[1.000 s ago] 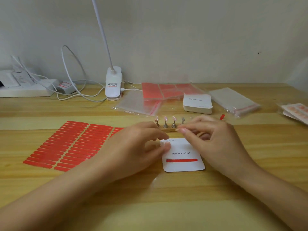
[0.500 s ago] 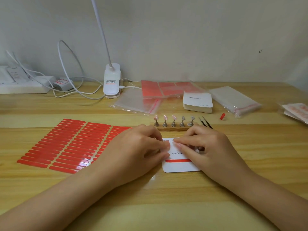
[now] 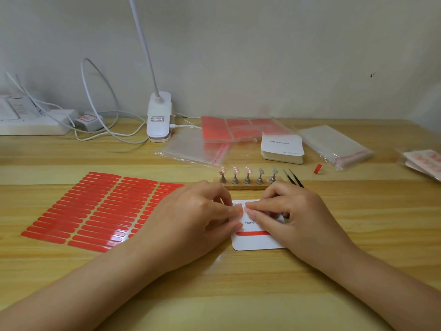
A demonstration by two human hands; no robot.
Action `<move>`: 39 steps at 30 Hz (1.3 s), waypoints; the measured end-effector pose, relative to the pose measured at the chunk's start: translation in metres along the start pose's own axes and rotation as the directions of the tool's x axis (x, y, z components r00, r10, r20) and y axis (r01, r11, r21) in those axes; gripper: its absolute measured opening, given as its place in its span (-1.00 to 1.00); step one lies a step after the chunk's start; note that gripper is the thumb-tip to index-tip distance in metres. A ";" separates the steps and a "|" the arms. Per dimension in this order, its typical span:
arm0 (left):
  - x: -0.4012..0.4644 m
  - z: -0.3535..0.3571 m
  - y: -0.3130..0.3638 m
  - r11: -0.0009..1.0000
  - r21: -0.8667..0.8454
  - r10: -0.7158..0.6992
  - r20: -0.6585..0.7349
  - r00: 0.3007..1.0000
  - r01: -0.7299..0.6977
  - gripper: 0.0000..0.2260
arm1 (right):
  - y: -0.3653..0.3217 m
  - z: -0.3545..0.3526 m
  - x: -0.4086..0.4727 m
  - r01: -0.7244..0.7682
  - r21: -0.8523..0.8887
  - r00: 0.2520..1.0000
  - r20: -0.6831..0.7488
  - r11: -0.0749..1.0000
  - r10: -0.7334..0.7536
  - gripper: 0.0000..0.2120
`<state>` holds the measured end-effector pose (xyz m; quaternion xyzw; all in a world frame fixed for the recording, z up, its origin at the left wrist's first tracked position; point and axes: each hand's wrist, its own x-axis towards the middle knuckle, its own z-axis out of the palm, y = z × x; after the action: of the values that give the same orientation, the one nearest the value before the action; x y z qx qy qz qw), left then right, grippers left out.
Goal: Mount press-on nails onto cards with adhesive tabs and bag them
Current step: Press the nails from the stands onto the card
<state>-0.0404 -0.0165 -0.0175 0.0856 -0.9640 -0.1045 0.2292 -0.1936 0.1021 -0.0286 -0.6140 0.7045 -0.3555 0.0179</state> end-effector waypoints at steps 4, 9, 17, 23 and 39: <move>0.000 0.001 -0.001 1.000 -0.003 0.003 -0.008 1.000 -0.003 -0.82 | 0.000 0.000 0.001 -0.005 0.001 1.000 0.003 1.000 0.005 -0.86; 0.000 0.001 -0.001 1.000 -0.015 -0.018 0.001 1.000 0.018 -0.82 | 0.000 0.000 0.001 -0.008 0.000 1.000 0.014 1.000 0.008 -0.88; 0.000 0.000 0.000 0.998 -0.038 -0.048 0.026 0.998 0.049 -0.82 | 0.001 0.000 0.000 0.004 -0.003 1.000 0.016 1.000 -0.004 -0.90; 0.000 -0.001 0.001 0.998 -0.031 -0.051 0.032 0.998 0.052 -0.80 | -0.001 -0.001 0.000 0.017 -0.011 1.000 0.024 1.000 -0.017 -0.91; 0.000 0.001 0.001 0.998 -0.037 -0.058 0.012 0.998 0.059 -0.81 | -0.007 -0.006 -0.002 -0.024 -0.011 0.999 -0.023 1.000 0.024 -0.49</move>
<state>-0.0408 -0.0153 -0.0184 0.1090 -0.9602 -0.1296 0.2223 -0.1901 0.1065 -0.0212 -0.6015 0.7139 -0.3584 0.0107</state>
